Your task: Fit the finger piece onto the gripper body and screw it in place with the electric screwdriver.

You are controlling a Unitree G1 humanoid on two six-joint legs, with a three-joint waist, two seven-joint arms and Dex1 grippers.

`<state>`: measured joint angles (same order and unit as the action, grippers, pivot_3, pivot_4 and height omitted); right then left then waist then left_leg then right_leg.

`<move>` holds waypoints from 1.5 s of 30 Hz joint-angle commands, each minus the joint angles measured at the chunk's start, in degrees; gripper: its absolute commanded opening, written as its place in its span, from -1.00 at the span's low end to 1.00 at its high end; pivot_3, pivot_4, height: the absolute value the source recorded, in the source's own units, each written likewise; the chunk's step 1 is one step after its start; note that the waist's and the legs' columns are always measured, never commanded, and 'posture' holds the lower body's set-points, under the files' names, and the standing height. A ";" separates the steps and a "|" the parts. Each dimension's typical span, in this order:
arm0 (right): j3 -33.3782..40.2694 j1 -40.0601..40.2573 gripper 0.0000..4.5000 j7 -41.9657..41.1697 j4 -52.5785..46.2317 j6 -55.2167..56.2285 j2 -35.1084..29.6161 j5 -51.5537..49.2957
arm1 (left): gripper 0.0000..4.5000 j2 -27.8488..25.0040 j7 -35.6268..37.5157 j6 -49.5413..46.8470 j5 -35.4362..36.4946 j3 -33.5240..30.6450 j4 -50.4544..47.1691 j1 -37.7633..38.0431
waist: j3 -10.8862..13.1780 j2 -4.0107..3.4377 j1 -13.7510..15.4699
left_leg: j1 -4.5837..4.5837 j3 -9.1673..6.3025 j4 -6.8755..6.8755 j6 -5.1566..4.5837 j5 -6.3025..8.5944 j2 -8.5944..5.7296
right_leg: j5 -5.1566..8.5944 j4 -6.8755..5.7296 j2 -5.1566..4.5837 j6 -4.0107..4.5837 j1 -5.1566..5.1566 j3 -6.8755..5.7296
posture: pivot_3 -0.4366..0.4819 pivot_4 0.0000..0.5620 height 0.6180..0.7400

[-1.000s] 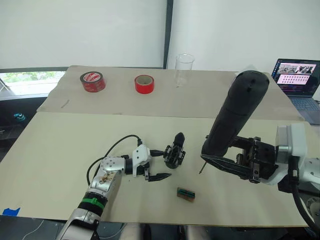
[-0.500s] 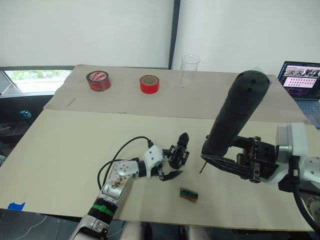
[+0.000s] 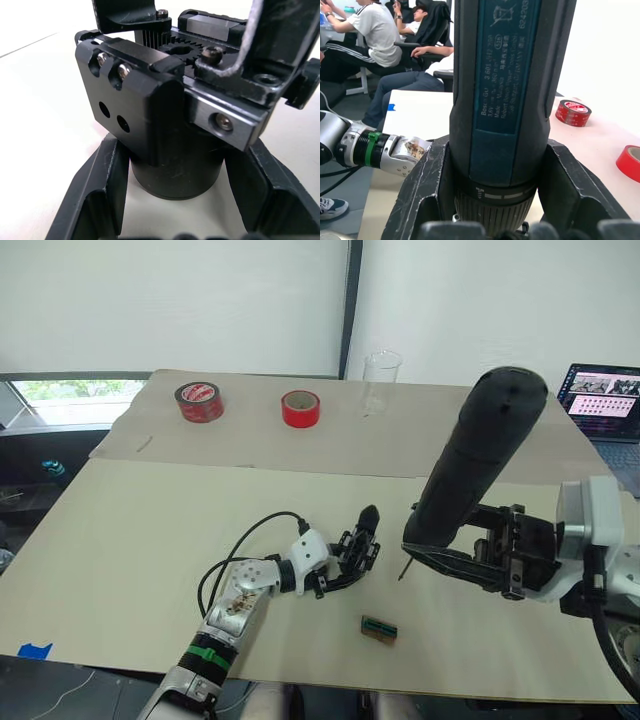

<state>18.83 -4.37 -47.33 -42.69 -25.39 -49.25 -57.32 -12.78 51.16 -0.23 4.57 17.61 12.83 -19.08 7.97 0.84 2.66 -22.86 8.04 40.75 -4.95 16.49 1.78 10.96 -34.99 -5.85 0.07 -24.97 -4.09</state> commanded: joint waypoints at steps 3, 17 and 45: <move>2.74 -8.39 -0.15 5.03 -0.01 -2.74 -2.33 -9.03 | 0.01 -0.08 -0.16 -0.82 -1.58 1.89 3.03 0.69 | 0.00 0.00 0.02 | 0.01 0.00 0.01 -0.03 0.01 -0.05 | 0.00 0.00 -0.21 0.00 0.01 -0.11 | -0.05 -0.47 1.00; -8.96 -26.19 -0.15 13.44 3.62 -7.43 3.26 -10.87 | 0.01 -0.70 0.05 -0.70 -1.60 2.03 3.31 0.02 | -0.02 -0.03 -0.12 | -0.04 0.00 0.01 -0.09 0.02 -0.07 | -0.02 0.02 -0.49 -0.01 0.02 -0.23 | -0.05 -0.47 1.00; -19.02 -22.72 -0.15 5.56 6.59 -5.78 12.87 9.71 | 0.01 -1.30 -0.09 -1.79 -1.88 2.79 2.11 1.23 | -0.03 -0.05 -0.38 | -0.09 -0.01 0.01 -0.11 0.03 -0.07 | -0.12 0.03 -0.51 -0.18 -0.06 -0.30 | -0.05 -0.47 1.00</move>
<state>-1.48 -26.47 -41.35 -34.71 -32.92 -36.68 -47.52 -13.58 51.16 0.13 4.60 18.34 12.70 -19.45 7.94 0.79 2.28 -22.96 8.03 40.76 -5.06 16.52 1.71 10.84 -34.95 -6.36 -0.10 -25.03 -4.39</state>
